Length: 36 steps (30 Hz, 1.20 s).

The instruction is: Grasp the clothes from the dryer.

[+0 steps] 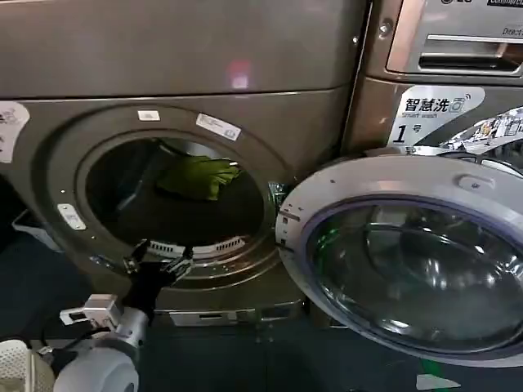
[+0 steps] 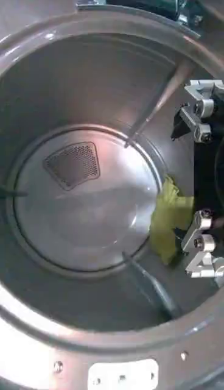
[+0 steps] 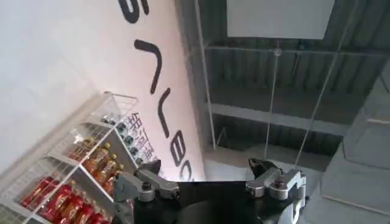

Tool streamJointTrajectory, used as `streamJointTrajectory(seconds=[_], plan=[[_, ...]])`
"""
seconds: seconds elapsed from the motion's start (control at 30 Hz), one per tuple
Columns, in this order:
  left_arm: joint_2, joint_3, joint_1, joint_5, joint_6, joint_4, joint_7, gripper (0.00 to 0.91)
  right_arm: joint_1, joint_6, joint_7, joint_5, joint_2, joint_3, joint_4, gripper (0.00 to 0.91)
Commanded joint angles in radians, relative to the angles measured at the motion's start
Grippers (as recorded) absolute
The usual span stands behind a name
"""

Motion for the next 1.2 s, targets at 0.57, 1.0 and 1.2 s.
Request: streamJointTrajectory(seconds=[0.57, 1.0, 1.2], plan=[[0.000, 0.000, -0.003, 0.002, -0.003, 0.007, 0.002, 0.907, 0.003, 0.003, -0.003, 0.000, 0.007, -0.001, 0.001, 0.907], [0.001, -0.001, -0.003, 0.001, -0.003, 0.004, 0.003, 0.907, -0.004, 0.005, -0.006, 0.003, 0.013, 0.010, -0.001, 0.907], [0.001, 0.000, -0.004, 0.001, -0.004, 0.005, 0.004, 0.907, -0.004, 0.006, -0.005, 0.003, 0.015, 0.011, -0.003, 0.907]])
